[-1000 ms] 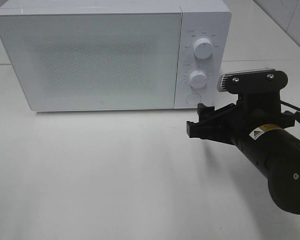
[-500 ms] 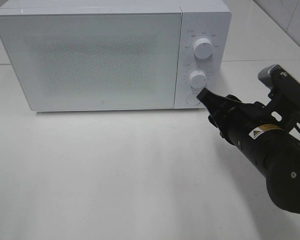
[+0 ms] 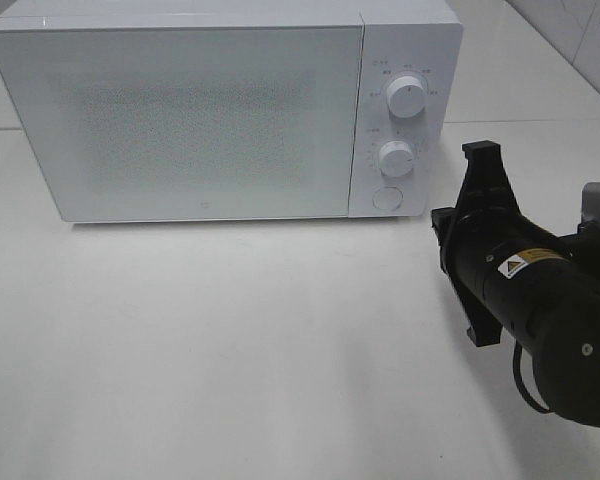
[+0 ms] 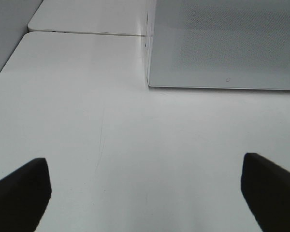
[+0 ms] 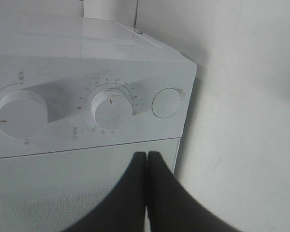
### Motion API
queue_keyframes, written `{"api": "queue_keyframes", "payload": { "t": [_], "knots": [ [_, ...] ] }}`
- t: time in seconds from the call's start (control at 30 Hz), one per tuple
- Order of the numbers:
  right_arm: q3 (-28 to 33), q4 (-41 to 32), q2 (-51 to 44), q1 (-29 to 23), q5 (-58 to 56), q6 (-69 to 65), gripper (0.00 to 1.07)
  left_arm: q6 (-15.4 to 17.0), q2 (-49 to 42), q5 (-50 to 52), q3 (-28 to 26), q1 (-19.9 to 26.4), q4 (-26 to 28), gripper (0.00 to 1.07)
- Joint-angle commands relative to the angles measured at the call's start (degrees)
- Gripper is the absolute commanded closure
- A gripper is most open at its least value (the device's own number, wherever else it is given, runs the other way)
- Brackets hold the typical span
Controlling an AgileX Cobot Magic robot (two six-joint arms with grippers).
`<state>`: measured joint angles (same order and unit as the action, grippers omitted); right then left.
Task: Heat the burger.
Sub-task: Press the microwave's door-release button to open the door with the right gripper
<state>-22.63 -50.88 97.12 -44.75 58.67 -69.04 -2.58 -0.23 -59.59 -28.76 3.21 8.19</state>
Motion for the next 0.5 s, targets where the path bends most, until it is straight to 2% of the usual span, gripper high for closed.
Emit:
{"api": "queue_keyframes", "payload": {
  "t": [0.03, 0.33, 0.5],
  "knots": [
    [-0.6, -0.3, 0.0, 0.0, 0.0, -1.8, 1.07, -0.1, -1.2, 0.1, 0.2, 0.1, 0.2, 0.06],
    [-5.2, -1.1, 5.8, 0.1, -0.6, -1.8, 1.07, -0.1, -1.2, 0.1, 0.2, 0.1, 0.2, 0.06],
    [-8.8, 0.7, 8.8, 3.2, -1.1, -1.9, 1.07, -0.1, -1.2, 0.1, 0.2, 0.1, 0.2, 0.06]
  ]
}}
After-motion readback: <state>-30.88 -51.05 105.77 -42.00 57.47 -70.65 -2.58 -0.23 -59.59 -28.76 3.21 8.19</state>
